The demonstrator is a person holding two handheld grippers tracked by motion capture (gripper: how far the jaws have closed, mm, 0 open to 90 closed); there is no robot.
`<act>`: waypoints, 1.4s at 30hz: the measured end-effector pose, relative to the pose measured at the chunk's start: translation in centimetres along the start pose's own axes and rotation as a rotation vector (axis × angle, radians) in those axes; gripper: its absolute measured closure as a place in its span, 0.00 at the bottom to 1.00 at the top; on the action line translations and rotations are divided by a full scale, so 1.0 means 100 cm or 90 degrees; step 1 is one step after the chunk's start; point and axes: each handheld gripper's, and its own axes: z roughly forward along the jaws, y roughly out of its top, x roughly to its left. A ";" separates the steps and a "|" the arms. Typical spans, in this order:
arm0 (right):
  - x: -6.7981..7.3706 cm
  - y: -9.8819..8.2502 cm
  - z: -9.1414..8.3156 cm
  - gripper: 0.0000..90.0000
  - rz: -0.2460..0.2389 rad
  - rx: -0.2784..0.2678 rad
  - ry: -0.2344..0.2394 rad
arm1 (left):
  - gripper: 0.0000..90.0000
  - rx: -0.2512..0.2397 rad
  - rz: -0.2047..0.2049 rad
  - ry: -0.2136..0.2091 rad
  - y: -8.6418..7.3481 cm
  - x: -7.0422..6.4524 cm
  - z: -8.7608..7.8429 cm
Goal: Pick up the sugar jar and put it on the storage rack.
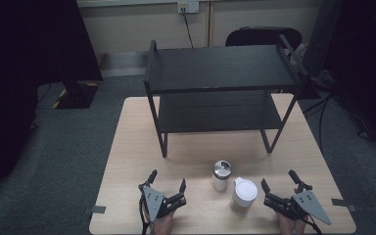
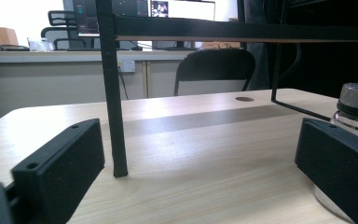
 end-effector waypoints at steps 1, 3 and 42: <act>0.000 0.000 0.000 0.02 0.001 0.000 0.000 | 0.01 0.000 0.000 0.000 0.000 0.000 0.000; 0.000 0.000 0.000 0.02 0.001 0.000 0.001 | 0.00 -0.001 0.000 0.004 0.000 -0.001 0.000; -0.001 0.000 0.000 0.02 0.001 0.000 0.002 | 0.00 0.003 -0.004 -0.018 0.005 0.002 0.000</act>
